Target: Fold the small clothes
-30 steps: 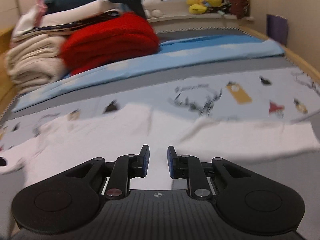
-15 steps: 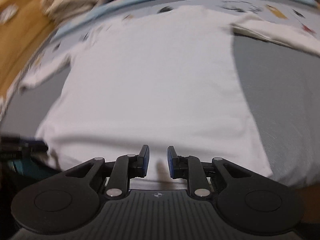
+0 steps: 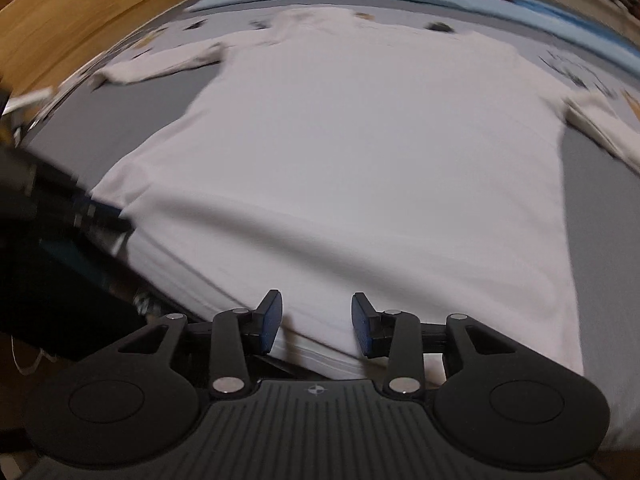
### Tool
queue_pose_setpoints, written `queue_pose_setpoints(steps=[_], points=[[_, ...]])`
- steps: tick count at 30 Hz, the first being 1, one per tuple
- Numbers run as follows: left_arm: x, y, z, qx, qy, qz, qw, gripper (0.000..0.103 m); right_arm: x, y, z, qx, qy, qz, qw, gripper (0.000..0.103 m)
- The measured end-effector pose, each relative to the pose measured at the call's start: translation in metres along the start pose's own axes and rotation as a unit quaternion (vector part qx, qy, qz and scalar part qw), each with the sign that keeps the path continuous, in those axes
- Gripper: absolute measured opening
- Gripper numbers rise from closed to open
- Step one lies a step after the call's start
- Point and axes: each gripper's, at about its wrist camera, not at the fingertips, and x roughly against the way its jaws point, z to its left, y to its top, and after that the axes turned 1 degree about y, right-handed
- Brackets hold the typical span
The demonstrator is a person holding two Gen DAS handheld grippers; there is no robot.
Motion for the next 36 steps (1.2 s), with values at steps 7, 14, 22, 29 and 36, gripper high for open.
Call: queue_pose_setpoints(steps=[7,14,22,29,36], points=[[0.018,-0.004,0.005,0.002,-0.022,0.009,0.9997,0.0,-0.016,-0.004,0.026,0.095,-0.007,0.024,0.995,0.04],[0.01,-0.008,0.009,0.007,-0.03,0.038,0.9988,0.001,-0.018,-0.011,0.034,0.16,-0.043,0.023,0.986,0.016],[0.016,0.0,0.059,0.159,-0.015,0.001,0.9871,0.032,0.001,-0.023,0.025,0.166,-0.01,0.026,0.986,0.001],[-0.008,-0.005,0.067,0.189,0.003,0.065,0.9798,0.034,0.029,-0.014,-0.013,0.052,0.02,0.02,0.998,0.003],[-0.001,-0.007,0.065,0.188,0.007,0.059,0.9803,0.009,0.035,-0.01,-0.094,-0.167,-0.144,0.009,0.975,0.029]])
